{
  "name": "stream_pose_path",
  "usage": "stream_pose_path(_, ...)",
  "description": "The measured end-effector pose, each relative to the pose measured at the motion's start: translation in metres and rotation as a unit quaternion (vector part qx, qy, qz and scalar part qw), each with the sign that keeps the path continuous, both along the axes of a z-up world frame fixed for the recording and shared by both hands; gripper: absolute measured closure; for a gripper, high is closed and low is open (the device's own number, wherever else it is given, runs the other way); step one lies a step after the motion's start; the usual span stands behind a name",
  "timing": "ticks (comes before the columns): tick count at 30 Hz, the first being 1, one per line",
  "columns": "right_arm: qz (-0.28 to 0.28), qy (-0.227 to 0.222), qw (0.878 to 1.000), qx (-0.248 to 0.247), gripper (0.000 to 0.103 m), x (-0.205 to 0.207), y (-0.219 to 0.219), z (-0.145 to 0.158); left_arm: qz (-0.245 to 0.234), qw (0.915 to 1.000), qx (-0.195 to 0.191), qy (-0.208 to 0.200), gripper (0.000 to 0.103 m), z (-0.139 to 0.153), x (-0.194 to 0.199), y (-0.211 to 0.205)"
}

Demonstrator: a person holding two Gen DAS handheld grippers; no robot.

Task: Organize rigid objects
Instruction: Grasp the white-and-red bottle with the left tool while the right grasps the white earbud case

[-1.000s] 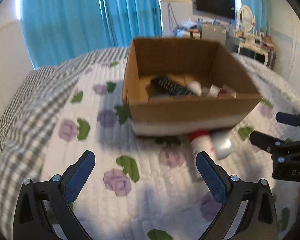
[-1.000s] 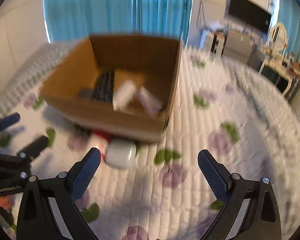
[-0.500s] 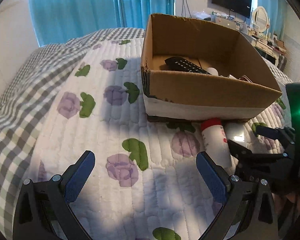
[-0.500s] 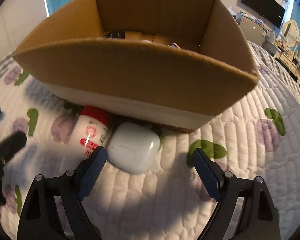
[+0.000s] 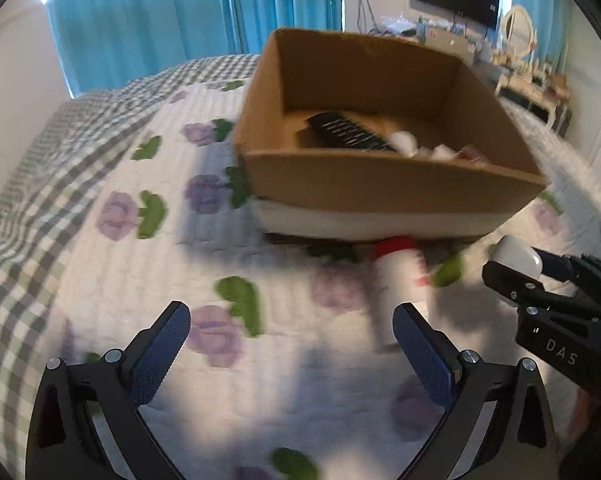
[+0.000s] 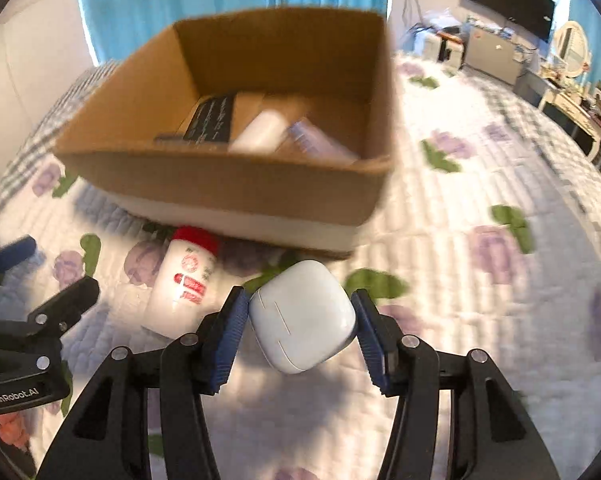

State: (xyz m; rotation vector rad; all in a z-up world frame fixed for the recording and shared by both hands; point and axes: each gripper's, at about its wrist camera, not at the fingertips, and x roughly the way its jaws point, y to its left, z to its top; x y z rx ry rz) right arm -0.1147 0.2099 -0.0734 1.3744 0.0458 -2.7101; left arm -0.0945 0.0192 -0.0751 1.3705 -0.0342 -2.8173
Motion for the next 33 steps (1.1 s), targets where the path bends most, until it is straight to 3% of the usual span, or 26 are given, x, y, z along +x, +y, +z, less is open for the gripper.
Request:
stream_pose_path(6, -0.036, 0.024, 0.999, 0.016, 0.05, 0.006, 0.026, 0.024, -0.033, 0.9994, -0.001, -0.003, 0.002, -0.003, -0.011, 0.042)
stream_pose_path(10, -0.047, 0.019, 0.999, 0.004, 0.05, 0.003, 0.032, 0.026, -0.048, 0.997, -0.061, 0.008, 0.005, -0.02, -0.022, 0.065)
stream_pose_path(12, -0.045, 0.019, 0.999, 0.002, 0.05, 0.003, 0.031, 0.026, -0.049, 0.9968, -0.063, -0.008, 0.02, -0.033, -0.03, 0.071)
stream_pose_path(13, -0.043, 0.018, 0.999, 0.003, 0.05, 0.002, 0.032, 0.025, -0.05, 0.997, -0.056, -0.018, 0.023, -0.038, -0.034, 0.072)
stream_pose_path(14, -0.041, 0.017, 0.999, 0.003, 0.05, 0.004, 0.033, 0.025, -0.075, 0.9956, -0.051, -0.024, 0.029, -0.041, -0.036, 0.073)
stream_pose_path(17, -0.033, 0.014, 0.999, 0.0, 0.05, 0.005, 0.027, 0.022, -0.082, 0.9946, -0.05, -0.039, 0.058, -0.05, -0.037, 0.074)
stream_pose_path(18, -0.032, 0.014, 0.999, 0.001, 0.05, 0.008, 0.025, 0.021, -0.088, 0.9942, -0.046, -0.04, 0.063, -0.05, -0.035, 0.074)
stream_pose_path(25, -0.023, 0.021, 0.999, -0.022, 0.05, 0.019, 0.02, 0.03, -0.098, 0.994, -0.039, -0.029, 0.065, -0.032, -0.022, 0.066)
stream_pose_path(33, -0.017, 0.046, 0.998, -0.03, 0.05, 0.037, 0.016, 0.056, -0.095, 0.995, -0.028, 0.009, 0.065, 0.018, 0.009, 0.05)
